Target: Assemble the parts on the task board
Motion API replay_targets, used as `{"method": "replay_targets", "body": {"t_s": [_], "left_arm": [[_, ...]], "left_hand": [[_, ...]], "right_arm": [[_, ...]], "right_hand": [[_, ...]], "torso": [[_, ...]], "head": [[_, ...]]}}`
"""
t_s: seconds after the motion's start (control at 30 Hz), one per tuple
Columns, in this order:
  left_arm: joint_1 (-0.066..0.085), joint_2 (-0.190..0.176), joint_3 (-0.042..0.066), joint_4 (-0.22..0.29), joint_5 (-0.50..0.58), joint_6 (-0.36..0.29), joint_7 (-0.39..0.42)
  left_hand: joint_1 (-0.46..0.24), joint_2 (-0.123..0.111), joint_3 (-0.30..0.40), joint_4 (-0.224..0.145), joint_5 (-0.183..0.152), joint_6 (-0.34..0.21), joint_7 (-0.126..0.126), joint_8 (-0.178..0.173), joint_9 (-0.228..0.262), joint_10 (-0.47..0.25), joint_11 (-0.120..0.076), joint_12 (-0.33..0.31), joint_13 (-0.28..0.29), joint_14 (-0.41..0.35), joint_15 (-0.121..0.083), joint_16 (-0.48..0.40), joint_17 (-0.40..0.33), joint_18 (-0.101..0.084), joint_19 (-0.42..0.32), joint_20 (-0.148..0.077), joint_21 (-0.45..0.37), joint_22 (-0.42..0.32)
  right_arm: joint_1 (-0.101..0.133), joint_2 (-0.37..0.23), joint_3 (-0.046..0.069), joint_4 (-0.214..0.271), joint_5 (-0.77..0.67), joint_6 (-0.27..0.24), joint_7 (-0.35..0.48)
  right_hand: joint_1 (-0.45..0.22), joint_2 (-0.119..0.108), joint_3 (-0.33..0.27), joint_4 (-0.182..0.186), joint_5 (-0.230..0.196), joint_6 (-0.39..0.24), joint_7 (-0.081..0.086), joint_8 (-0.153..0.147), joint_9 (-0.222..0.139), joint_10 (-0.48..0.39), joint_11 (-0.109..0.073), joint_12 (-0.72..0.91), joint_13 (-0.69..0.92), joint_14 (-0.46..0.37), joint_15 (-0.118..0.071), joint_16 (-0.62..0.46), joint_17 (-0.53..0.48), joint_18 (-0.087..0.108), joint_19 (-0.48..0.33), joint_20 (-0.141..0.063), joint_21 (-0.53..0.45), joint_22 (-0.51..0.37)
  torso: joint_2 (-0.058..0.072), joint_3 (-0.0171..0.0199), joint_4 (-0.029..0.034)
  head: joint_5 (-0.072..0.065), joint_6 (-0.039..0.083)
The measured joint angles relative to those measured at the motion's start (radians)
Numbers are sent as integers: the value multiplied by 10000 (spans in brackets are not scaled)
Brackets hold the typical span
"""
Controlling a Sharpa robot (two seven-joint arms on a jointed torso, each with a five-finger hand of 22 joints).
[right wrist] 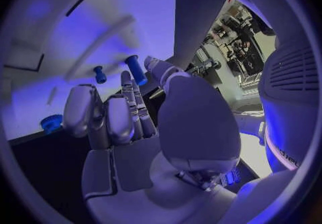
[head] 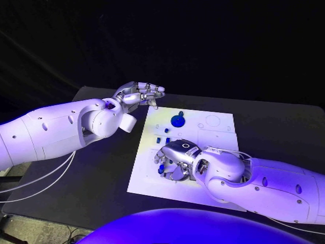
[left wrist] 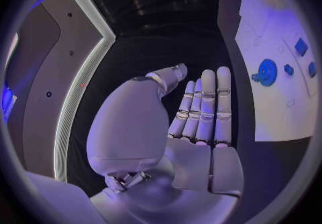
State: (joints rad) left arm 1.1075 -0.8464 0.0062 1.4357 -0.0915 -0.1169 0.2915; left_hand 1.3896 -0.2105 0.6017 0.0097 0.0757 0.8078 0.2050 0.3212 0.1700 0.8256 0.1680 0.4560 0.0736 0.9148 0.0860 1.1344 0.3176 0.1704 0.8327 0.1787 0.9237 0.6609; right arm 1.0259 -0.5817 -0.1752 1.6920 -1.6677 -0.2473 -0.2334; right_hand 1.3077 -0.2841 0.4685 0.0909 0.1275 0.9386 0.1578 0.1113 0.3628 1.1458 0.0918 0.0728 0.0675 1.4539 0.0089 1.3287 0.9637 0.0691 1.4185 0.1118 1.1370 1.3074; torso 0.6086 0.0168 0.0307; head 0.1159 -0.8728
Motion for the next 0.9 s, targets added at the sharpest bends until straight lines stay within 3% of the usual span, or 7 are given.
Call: {"method": "replay_targets", "body": {"t_s": [0.07, 0.2, 0.33, 0.47, 0.6, 0.67, 0.9], "left_arm": [[0, -3, 0, 1, -1, 2, -3], [0, -12, 0, 4, -3, 6, -7], [0, -28, 0, 4, -5, 7, -10], [0, -42, 0, -1, -7, 8, -14], [0, -43, -2, -20, -9, 9, -17], [-1, -41, -4, -32, -9, 10, -18], [-5, -17, -10, -58, -10, 9, -18]], "left_hand": [[0, 0, 0, 0, 0, 0, 0, 0, 0, 0, 0, 0, 0, 0, 0, 0, 0, 0, 0, 0, 0, 0], [0, 0, 0, 0, 0, 0, 0, 0, 0, 0, 0, 0, 0, 0, 0, 0, 0, 0, 0, 0, 0, 0], [0, 0, -28, -28, 0, 0, 0, 0, 0, 0, -1, 0, 0, 0, 0, 0, 0, 0, 0, 0, 0, 0], [0, 0, -28, -28, 0, 0, 0, 0, 0, 1, -1, 0, 0, 0, 0, 0, 0, 0, 0, 0, 0, 1], [0, 0, -28, -28, 0, 0, 0, 0, 0, 1, -1, 0, 0, 0, 0, 0, 1, 0, 0, 0, 0, 1], [0, 0, -30, -26, 0, 0, 0, 0, 0, 1, -1, 0, 0, 0, 0, 0, 1, -1, 0, 0, 1, 1], [0, 0, -56, 0, 0, 0, 0, 0, 0, 1, -1, 0, 0, 0, 0, 0, 2, -1, 0, 0, 1, 1]], "right_arm": [[-1, -69, 0, 21, 0, -77, -5], [-3, -328, 0, 184, -5, -318, -10], [14, -756, 31, 538, 0, -639, -6], [248, -1448, 96, 1038, 160, -1050, 30], [808, -2452, 159, 1384, 1006, -1396, 50], [1081, -2970, 178, 1406, 1656, -1476, 40], [1407, -4529, 117, 1299, 3846, -1527, -254]], "right_hand": [[66, 66, -715, 28, 0, -119, 27, -51, -50, -213, 16, 113, 3, -4, -5, -81, -168, 0, -58, -5, -242, 0], [816, 751, -3083, 600, 38, -171, 21, -116, -147, -764, 50, 530, 3, -96, 50, -353, -588, 158, -191, 40, -863, -1], [1609, 692, -4631, 1749, 63, -225, 42, -149, -214, -1159, 77, 887, 3, -95, 50, -440, -753, 158, -227, 46, -1214, -1], [1777, 822, -4837, 1961, 63, -112, 6, -79, -194, -1003, 40, 1192, 34, -95, 49, -440, -774, 158, -227, 45, -1138, 7], [1788, 1110, -4661, 1986, 63, 437, 77, 207, -124, -135, 11, 1644, 163, -52, 8, -226, -299, 157, 16, -11, -488, 7], [1222, 1419, -4649, 1975, 63, 602, -33, 278, -124, 877, -150, 2112, 441, 93, -137, 133, 347, 158, 288, -99, 264, 7], [122, 1442, -5561, 1981, 63, 574, -442, 1058, 290, 2052, -653, 4277, 3112, 127, -451, 745, 1412, -6, 477, -441, 1553, 6]], "torso": [[1, -2, -3], [0, -1, -3], [-3, 2, -9], [-12, 2, -24], [-32, 4, -48], [-49, -8, -71], [-114, -39, -167]], "head": [[-11, 0], [-31, 0], [-72, 0], [-164, 0], [-379, 0], [-554, 0], [-1066, 0]]}}
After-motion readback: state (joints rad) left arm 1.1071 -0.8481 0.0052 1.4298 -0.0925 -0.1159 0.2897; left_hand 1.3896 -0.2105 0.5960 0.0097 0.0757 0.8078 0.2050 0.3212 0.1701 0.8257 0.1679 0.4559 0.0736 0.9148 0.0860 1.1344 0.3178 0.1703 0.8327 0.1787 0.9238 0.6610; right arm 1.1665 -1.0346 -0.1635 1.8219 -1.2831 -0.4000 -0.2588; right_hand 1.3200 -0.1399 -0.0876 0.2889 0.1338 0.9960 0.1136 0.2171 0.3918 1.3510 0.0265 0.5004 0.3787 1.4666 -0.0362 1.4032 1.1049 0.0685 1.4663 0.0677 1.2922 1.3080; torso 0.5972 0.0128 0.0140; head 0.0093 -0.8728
